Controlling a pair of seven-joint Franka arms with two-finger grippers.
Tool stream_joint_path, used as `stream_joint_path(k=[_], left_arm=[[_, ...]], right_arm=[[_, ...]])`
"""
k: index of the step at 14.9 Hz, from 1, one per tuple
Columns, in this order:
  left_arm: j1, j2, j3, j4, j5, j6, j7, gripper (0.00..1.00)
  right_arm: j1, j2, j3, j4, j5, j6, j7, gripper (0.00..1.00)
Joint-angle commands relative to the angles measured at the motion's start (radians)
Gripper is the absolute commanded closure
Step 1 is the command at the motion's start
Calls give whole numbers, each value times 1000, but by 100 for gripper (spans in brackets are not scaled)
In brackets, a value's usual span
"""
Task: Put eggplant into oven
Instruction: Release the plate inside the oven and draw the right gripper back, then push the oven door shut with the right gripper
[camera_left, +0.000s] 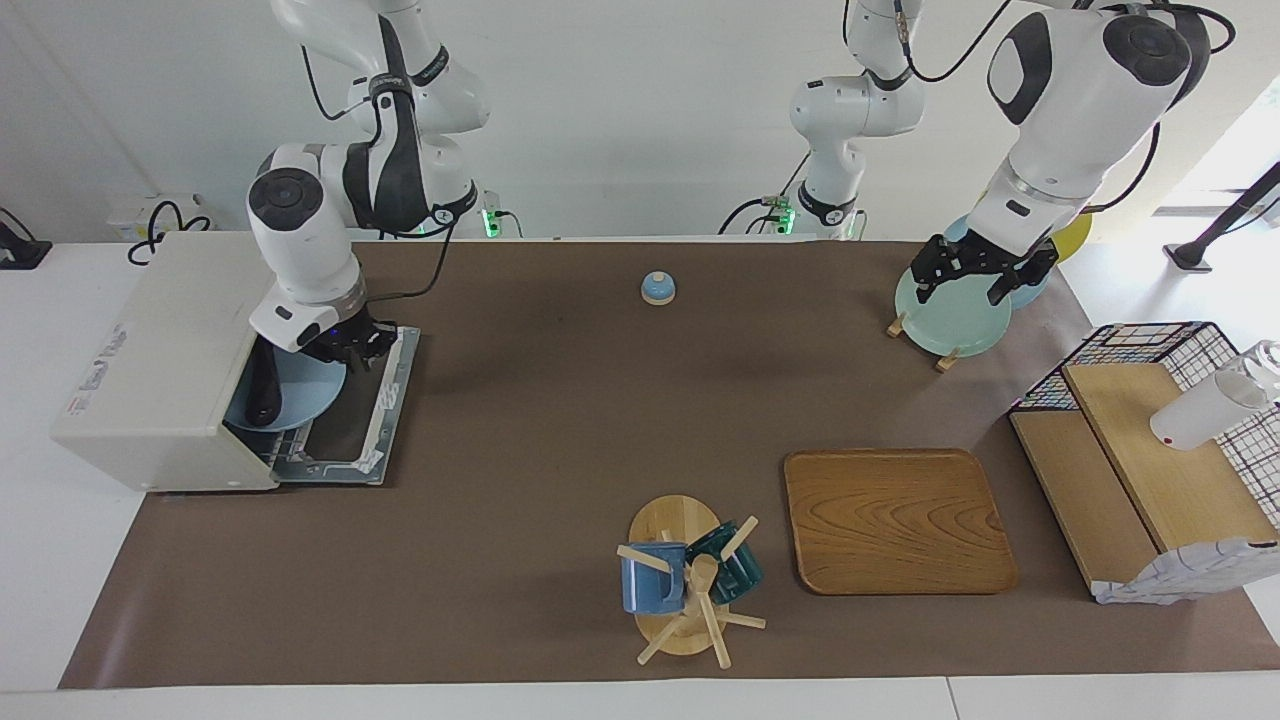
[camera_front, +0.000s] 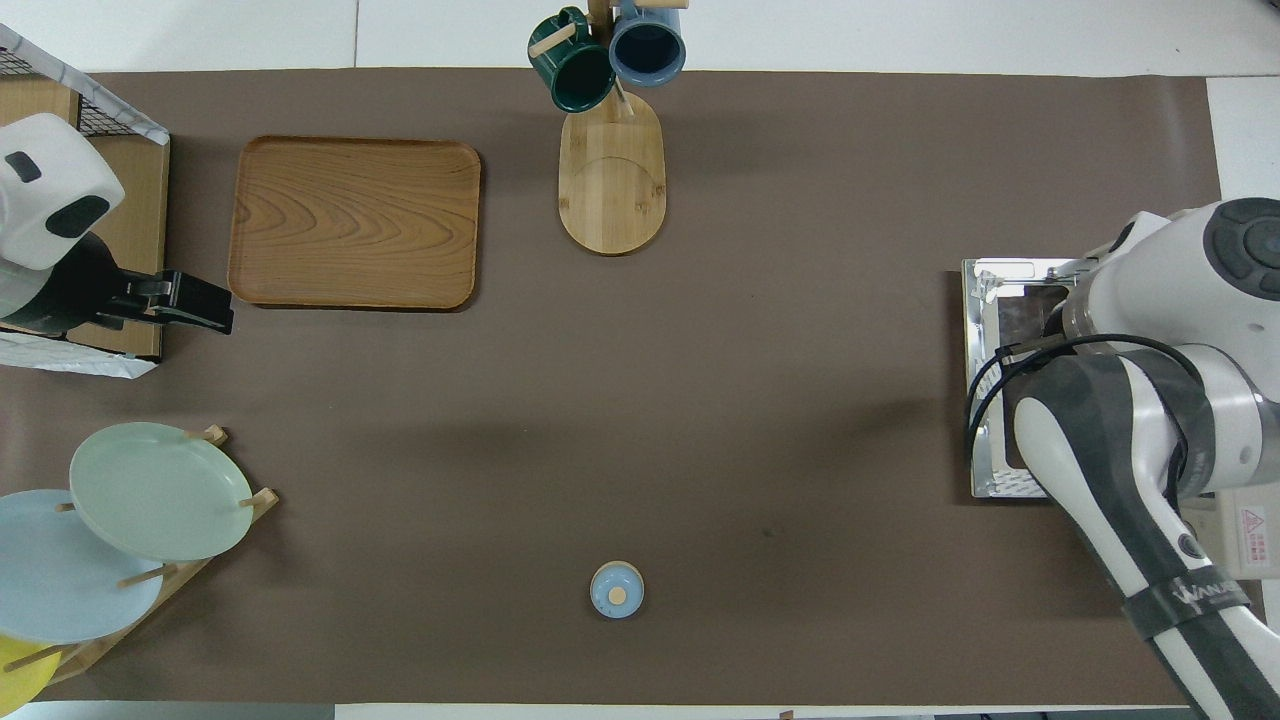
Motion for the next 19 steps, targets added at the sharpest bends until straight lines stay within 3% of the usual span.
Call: stream_joint_path(k=[1, 4, 7, 15, 19], left_arm=[[5, -23, 0, -20, 11, 11, 1, 0], [5, -25, 2, -23, 14, 22, 5, 0], [5, -25, 2, -23, 13, 15, 5, 0], [5, -25, 2, -23, 13, 16, 5, 0], [5, -25, 2, -23, 14, 15, 5, 0]], right_arm=[[42, 27, 3, -36, 14, 74, 94, 100], [41, 25, 3, -171, 14, 258, 101, 100], [32, 89, 3, -181, 14, 306, 135, 100], [30, 103, 0, -228, -7, 354, 134, 100], [29, 102, 0, -228, -114, 340, 132, 100]])
